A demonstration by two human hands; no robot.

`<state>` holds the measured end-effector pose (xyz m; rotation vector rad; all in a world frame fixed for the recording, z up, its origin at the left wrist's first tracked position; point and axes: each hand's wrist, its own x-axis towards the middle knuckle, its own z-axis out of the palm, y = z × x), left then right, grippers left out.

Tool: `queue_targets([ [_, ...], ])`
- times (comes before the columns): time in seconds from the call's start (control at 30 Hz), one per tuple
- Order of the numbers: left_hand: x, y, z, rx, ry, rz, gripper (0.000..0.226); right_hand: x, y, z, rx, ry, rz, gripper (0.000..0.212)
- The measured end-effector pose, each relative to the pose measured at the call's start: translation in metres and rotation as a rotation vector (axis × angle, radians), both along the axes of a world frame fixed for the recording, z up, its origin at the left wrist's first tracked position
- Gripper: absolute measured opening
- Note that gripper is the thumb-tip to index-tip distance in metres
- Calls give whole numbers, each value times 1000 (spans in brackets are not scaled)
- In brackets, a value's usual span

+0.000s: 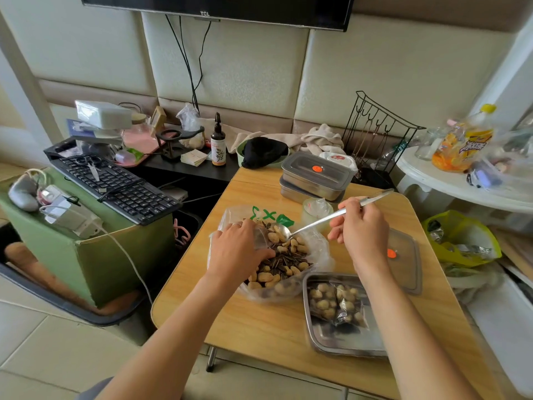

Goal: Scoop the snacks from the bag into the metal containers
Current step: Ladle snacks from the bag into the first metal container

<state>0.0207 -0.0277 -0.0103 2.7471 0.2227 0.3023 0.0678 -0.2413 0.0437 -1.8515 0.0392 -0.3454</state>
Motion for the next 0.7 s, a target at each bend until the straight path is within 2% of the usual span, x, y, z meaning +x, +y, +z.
queue_targets([
  [0.1, 5, -3, 3, -149, 41, -3, 72, -2, 1, 1, -18, -38, 56, 25],
  [0.23, 6, -6, 6, -359, 123, -61, 92, -6, 1, 5, -104, -139, 75, 27],
  [0.37, 9, -11, 4, -339, 80, -34, 83, -12, 4, 10, -201, -306, 93, 27],
  [0.5, 10, -15, 1, -200, 2, 28, 77, -16, 9, 12, -286, -512, 170, 27],
  [0.7, 18, -20, -9, -142, 38, 7, 63, -16, 19, 12, -427, -698, 224, 37],
])
